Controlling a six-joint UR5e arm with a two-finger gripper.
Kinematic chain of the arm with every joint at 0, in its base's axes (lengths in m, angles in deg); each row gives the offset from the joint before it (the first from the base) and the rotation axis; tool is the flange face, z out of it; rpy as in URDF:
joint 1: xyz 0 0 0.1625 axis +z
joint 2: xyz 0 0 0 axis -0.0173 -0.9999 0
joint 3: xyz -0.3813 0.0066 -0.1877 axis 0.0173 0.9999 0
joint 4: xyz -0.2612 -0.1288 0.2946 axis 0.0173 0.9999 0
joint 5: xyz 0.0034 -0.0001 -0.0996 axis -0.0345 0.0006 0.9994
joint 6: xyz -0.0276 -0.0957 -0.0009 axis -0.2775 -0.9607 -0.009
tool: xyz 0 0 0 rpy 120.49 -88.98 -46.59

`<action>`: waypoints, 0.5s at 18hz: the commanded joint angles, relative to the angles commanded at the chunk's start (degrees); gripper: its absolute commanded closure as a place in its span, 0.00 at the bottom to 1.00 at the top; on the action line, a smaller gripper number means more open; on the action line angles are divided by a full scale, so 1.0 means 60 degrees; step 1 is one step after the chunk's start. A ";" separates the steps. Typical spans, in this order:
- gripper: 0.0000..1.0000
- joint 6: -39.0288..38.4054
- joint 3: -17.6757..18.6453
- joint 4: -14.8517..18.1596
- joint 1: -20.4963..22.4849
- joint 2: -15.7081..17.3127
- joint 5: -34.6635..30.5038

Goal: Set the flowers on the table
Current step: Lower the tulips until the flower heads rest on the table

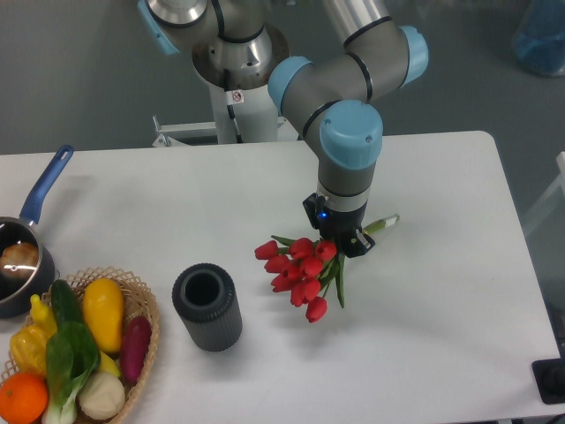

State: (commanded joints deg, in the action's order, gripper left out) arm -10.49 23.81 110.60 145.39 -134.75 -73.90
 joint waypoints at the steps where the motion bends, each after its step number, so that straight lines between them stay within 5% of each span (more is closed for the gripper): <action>1: 0.66 0.0000 0.0000 0.0000 -0.0029 -0.0058 0.0000; 9: 0.66 0.0000 0.0088 0.0088 -0.0059 -0.0220 0.0000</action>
State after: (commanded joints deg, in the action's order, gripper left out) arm -10.49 24.34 111.12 145.04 -136.07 -73.90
